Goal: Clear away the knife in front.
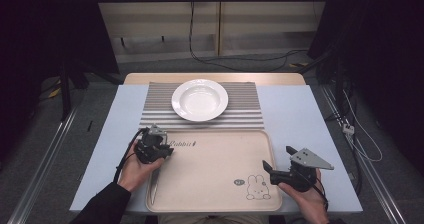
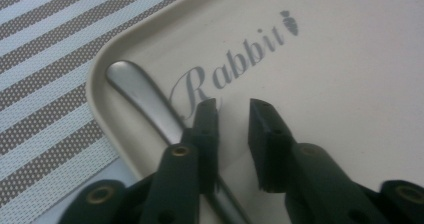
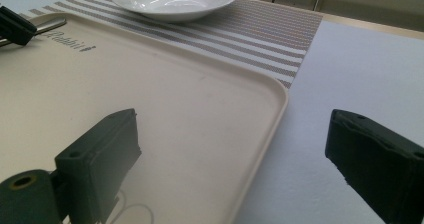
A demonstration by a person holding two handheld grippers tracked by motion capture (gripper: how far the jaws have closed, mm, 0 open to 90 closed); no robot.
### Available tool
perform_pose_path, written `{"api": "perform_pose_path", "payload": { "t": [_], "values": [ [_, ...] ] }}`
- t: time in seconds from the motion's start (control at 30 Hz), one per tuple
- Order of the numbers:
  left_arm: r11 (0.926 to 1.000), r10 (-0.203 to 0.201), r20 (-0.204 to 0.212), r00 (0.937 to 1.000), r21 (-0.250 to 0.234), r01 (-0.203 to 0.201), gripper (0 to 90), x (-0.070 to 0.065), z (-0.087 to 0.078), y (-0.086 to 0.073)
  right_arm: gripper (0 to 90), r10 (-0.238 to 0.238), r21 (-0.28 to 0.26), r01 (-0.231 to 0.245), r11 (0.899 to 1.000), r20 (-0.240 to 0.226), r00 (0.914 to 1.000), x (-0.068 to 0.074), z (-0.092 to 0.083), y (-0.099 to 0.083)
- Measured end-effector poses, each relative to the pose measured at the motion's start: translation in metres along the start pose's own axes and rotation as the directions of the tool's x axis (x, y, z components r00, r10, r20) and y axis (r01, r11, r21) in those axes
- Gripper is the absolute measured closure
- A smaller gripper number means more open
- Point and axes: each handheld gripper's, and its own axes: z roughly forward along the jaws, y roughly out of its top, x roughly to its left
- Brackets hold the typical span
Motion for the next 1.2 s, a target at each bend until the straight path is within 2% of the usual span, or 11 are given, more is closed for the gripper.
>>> {"api": "perform_pose_path", "payload": {
  "t": [0.17, 0.23, 0.33, 0.4, 0.5, 0.57, 0.67, 0.73, 0.87, 1.03, 1.2],
  "values": [
    [0.9957, 0.035, 0.021, 0.9992, -0.087, -0.033, 60.3, -0.003, -0.010, 0.002, 7.0, 0.003, -0.004, -0.003, 1.000, 0.003, 1.0000, 0.000, -0.001, 0.000],
    [0.9914, 0.034, 0.020, 0.9992, -0.127, -0.031, 49.0, -0.005, -0.014, 0.002, 7.0, -0.003, -0.002, 0.003, 1.000, 0.000, 1.0000, 0.000, 0.000, 0.000],
    [0.9855, 0.017, -0.017, 0.9997, -0.169, -0.020, 35.4, -0.007, -0.019, 0.003, 7.0, -0.003, 0.001, 0.003, 1.000, -0.003, 1.0000, 0.001, 0.001, 0.001],
    [0.9822, -0.009, -0.007, 0.9999, -0.188, 0.007, 26.6, -0.008, -0.022, 0.003, 7.0, -0.002, -0.002, 0.002, 1.000, -0.004, 1.0000, 0.000, 0.001, 0.001],
    [0.9742, 0.004, -0.010, 0.9999, -0.225, -0.006, 17.3, -0.011, -0.027, 0.003, 7.0, -0.001, -0.001, 0.001, 1.000, -0.002, 1.0000, -0.001, 0.001, 0.001],
    [0.9627, 0.003, 0.016, 0.9999, -0.271, 0.001, 14.2, -0.013, -0.034, 0.002, 7.0, -0.003, -0.001, 0.003, 1.000, -0.004, 1.0000, 0.000, 0.002, 0.001],
    [0.9345, 0.006, 0.030, 0.9995, -0.356, 0.005, 9.8, -0.017, -0.048, 0.000, 7.0, 0.001, 0.000, -0.001, 1.000, -0.003, 1.0000, 0.000, 0.002, 0.001],
    [0.9259, 0.013, 0.027, 0.9996, -0.378, -0.001, 5.4, -0.016, -0.055, -0.002, 7.0, 0.002, 0.000, -0.002, 1.000, -0.002, 1.0000, -0.001, 0.002, 0.001],
    [0.9240, -0.018, -0.018, 0.9997, -0.382, 0.009, 5.4, -0.014, -0.062, -0.011, 7.0, 0.003, -0.001, -0.003, 1.000, -0.002, 1.0000, -0.001, 0.002, 0.001],
    [0.9404, 0.006, -0.039, 0.9992, -0.340, -0.018, 5.3, -0.009, -0.068, -0.022, 7.0, 0.006, -0.001, -0.006, 1.000, 0.001, 1.0000, -0.001, 0.002, 0.001],
    [0.9300, -0.025, -0.101, 0.9946, -0.367, -0.014, 5.6, -0.006, -0.075, -0.035, 7.0, 0.006, -0.003, -0.006, 1.000, 0.005, 1.0000, -0.001, 0.000, 0.000]
  ]
}}
